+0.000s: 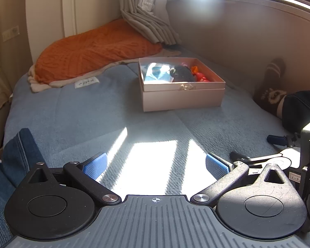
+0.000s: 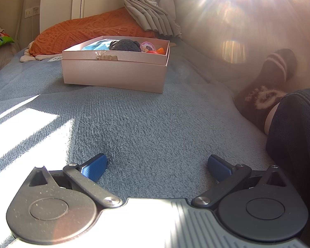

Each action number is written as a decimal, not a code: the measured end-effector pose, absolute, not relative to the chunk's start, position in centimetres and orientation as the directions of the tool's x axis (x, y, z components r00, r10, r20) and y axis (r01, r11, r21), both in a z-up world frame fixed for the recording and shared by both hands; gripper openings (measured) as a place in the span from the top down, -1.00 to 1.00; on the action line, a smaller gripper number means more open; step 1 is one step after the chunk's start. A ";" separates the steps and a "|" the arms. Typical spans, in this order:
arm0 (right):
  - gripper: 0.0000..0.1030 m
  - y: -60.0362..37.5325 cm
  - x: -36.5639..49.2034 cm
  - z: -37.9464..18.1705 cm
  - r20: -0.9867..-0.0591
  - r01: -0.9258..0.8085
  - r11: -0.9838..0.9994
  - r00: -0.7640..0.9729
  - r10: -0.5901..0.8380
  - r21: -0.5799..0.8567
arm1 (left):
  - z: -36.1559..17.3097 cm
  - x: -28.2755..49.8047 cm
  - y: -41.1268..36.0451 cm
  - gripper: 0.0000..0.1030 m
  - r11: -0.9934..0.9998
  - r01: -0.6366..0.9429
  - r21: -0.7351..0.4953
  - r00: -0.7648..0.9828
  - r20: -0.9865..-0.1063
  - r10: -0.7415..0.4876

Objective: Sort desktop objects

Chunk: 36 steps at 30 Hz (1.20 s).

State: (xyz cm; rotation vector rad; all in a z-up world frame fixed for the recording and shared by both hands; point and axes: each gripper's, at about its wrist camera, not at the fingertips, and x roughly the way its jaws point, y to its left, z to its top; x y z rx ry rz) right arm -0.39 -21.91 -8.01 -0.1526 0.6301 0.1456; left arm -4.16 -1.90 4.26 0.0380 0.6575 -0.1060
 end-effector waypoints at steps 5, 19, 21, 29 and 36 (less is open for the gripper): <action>-1.00 -21.9 -0.4 -8.0 -0.595 -0.182 0.979 0.798 0.089 -0.097 | 4.2 -4.2 -1.9 -1.00 0.994 0.111 0.012 0.783 -0.617 -0.080; -1.00 -21.9 -0.4 -8.0 -0.595 -0.181 0.979 0.799 0.089 -0.098 | 4.1 -4.1 -2.0 -1.00 0.993 0.118 0.012 0.774 -0.628 -0.084; -1.00 -21.9 -0.4 -8.0 -0.595 -0.181 0.979 0.799 0.089 -0.098 | 4.0 -4.0 -2.0 -1.00 0.993 0.117 0.018 0.770 -0.633 -0.079; -1.00 -21.9 -0.4 -8.0 -0.595 -0.181 0.979 0.799 0.089 -0.098 | 3.9 -3.5 -2.5 -1.00 0.992 0.128 0.021 0.761 -0.643 -0.085; -1.00 -21.9 -0.4 -8.0 -0.595 -0.181 0.979 0.799 0.089 -0.098 | 3.6 -3.3 -2.6 -1.00 0.991 0.129 0.030 0.745 -0.663 -0.077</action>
